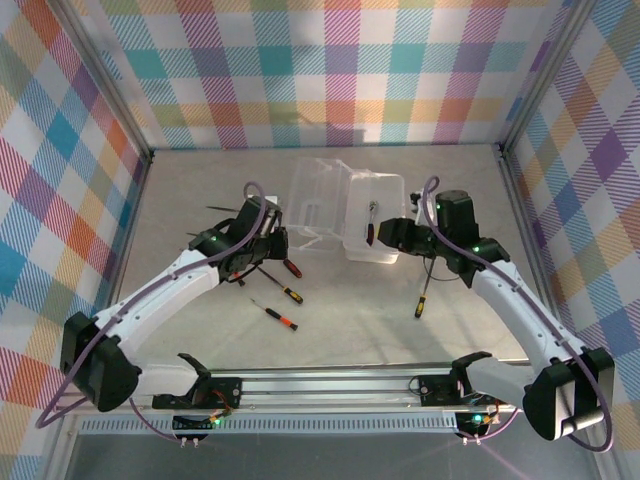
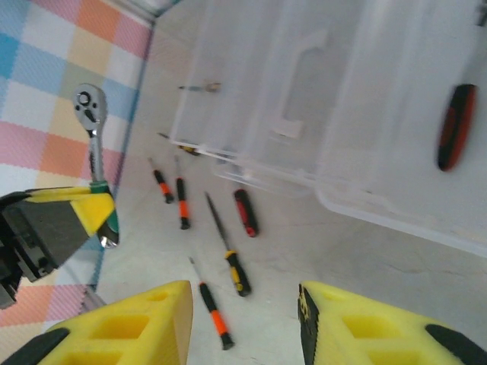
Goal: Pack the tool kit
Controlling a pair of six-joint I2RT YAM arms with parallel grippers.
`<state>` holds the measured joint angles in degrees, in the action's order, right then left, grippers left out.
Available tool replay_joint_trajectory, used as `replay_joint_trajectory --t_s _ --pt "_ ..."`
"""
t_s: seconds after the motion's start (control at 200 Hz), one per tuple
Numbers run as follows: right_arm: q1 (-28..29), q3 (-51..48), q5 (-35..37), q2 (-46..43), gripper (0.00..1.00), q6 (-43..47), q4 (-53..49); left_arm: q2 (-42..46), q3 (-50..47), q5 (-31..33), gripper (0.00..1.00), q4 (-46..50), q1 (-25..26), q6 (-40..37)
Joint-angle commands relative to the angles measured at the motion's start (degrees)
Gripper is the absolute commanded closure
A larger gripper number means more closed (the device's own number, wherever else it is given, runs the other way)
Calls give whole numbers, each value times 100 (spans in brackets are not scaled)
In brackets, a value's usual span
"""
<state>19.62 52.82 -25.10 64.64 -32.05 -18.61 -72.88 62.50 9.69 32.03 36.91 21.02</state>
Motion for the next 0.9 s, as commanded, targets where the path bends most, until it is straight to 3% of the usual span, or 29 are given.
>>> replay_joint_trajectory --t_s 0.0,0.145,0.33,0.695,0.845,0.895 --pt "282 389 -290 321 58 -210 497 240 182 -359 100 -114 265 -285" --pt "709 773 -520 857 55 -419 963 293 166 -846 100 -441 641 -427" --pt "1184 1076 -617 1451 49 -665 1348 187 109 -1379 100 -847 768 -370" --pt "1365 1078 -794 2088 48 -1009 1842 21 53 -1742 100 -1212 826 -194" --pt "1387 1143 -745 2322 55 -1165 1937 -20 42 -1837 100 -1328 845 -170" --pt "1383 1186 -761 2400 65 -1225 1970 -35 43 -1843 100 -1352 852 -173"
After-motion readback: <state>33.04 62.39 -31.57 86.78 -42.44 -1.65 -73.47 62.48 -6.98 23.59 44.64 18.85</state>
